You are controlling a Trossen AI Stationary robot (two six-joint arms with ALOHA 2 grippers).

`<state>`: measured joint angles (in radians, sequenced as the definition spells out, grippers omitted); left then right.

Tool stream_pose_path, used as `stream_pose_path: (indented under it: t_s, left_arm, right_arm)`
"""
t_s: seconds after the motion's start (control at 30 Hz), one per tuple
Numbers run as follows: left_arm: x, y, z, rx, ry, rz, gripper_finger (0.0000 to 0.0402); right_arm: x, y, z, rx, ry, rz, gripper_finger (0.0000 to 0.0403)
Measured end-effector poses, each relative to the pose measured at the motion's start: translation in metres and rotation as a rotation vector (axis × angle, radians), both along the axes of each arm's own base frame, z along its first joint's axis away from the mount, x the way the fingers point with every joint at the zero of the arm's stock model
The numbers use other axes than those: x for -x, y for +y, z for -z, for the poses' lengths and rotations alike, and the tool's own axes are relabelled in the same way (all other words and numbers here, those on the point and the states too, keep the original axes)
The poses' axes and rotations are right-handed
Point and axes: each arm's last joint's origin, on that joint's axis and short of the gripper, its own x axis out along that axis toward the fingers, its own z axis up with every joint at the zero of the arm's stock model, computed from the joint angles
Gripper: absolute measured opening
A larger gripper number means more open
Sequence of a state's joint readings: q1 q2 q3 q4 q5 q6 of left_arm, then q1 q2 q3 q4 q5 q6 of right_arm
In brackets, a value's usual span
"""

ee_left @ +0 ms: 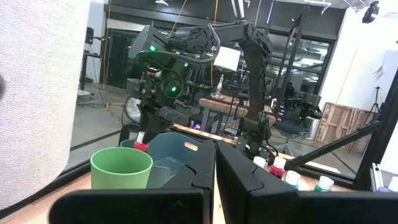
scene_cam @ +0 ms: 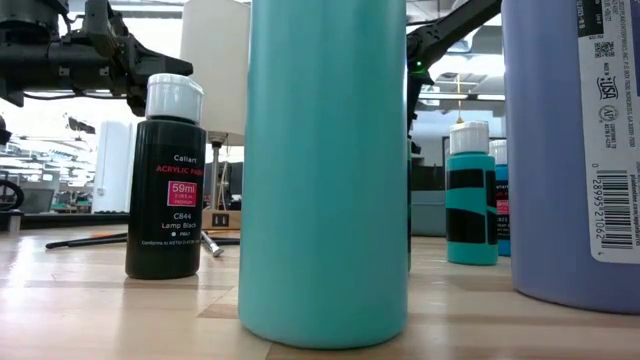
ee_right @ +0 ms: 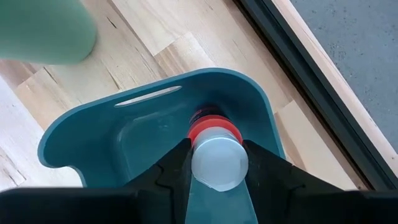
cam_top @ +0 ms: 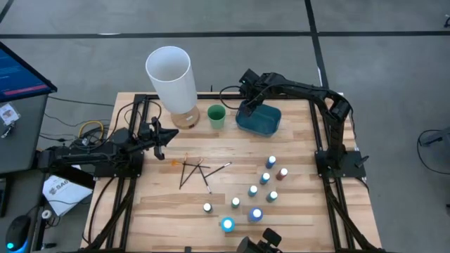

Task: Pick & Place Paint Supplies
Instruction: Put the top red paint bottle into the blue bin

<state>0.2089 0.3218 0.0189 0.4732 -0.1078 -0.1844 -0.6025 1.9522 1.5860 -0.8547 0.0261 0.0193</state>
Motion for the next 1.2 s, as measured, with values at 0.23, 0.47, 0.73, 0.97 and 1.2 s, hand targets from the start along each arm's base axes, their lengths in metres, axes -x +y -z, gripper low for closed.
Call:
stream_pose_path:
  t_s: [0.23,0.47,0.73,0.97,1.2]
  left_arm:
    - [0.000,0.000,0.000,0.000,0.000,-0.001,0.0002]
    - [0.000,0.000,0.000,0.000,0.000,-0.002,0.0002]
    - [0.000,0.000,0.000,0.001,0.000,-0.005,0.0002]
    - [0.000,0.000,0.000,0.001,0.000,-0.005,0.0002]
    - [0.000,0.000,0.000,0.000,-0.002,-0.003,0.0002]
  right_arm:
    - [0.000,0.000,0.000,-0.002,0.003,0.000,0.0127]
    - [-0.005,-0.002,0.013,-0.010,0.031,0.000,0.0123]
    - [-0.008,-0.003,0.018,-0.006,0.024,-0.007,0.0136]
    - [-0.006,-0.006,0.018,-0.011,0.023,0.000,0.0123]
    - [-0.007,-0.006,0.019,-0.008,0.024,0.001,0.0155]
